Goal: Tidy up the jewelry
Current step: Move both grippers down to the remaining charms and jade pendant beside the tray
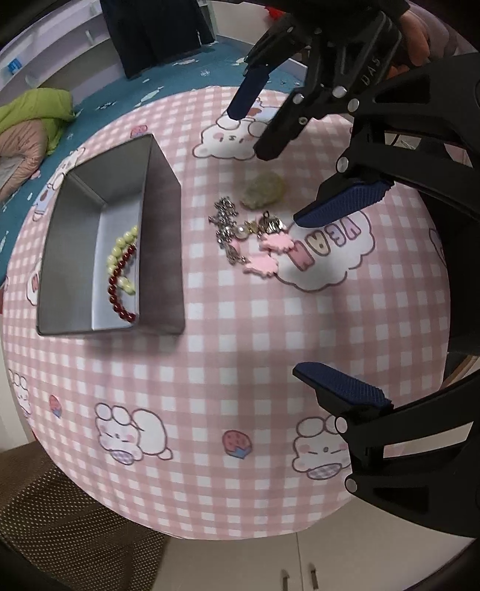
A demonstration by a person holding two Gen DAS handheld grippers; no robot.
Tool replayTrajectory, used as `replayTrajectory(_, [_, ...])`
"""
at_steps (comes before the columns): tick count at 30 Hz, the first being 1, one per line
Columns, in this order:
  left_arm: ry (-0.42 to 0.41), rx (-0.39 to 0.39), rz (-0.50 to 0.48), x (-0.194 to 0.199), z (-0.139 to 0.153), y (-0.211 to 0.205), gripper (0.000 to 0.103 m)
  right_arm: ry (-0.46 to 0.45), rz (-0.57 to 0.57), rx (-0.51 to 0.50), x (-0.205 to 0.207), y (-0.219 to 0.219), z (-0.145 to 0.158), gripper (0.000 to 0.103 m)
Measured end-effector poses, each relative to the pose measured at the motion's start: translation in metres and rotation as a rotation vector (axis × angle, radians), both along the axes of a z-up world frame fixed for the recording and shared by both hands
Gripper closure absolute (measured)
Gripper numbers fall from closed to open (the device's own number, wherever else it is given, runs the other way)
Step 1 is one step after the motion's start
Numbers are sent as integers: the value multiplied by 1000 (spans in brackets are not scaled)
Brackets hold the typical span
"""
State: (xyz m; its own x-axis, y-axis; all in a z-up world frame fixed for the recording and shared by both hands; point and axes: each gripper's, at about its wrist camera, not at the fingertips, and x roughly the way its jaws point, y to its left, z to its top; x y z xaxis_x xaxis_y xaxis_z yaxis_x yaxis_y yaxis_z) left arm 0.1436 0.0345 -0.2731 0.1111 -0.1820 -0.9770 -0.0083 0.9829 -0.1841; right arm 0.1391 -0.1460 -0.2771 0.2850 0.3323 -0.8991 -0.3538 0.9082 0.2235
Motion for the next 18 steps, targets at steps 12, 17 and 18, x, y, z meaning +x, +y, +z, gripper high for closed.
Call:
replayTrajectory(12, [1,0,7,10,-25,5,27,-7,119,-100,-11,28,-30,46])
replayTrajectory(17, [-5,-8,-11,14,-29,1,28,-58,183,-159,-16,42,-36,52])
replayTrajectory(18, [-6,-11,-12,16,-30,-1,29,-69,197,-180,-18,45,-36,55])
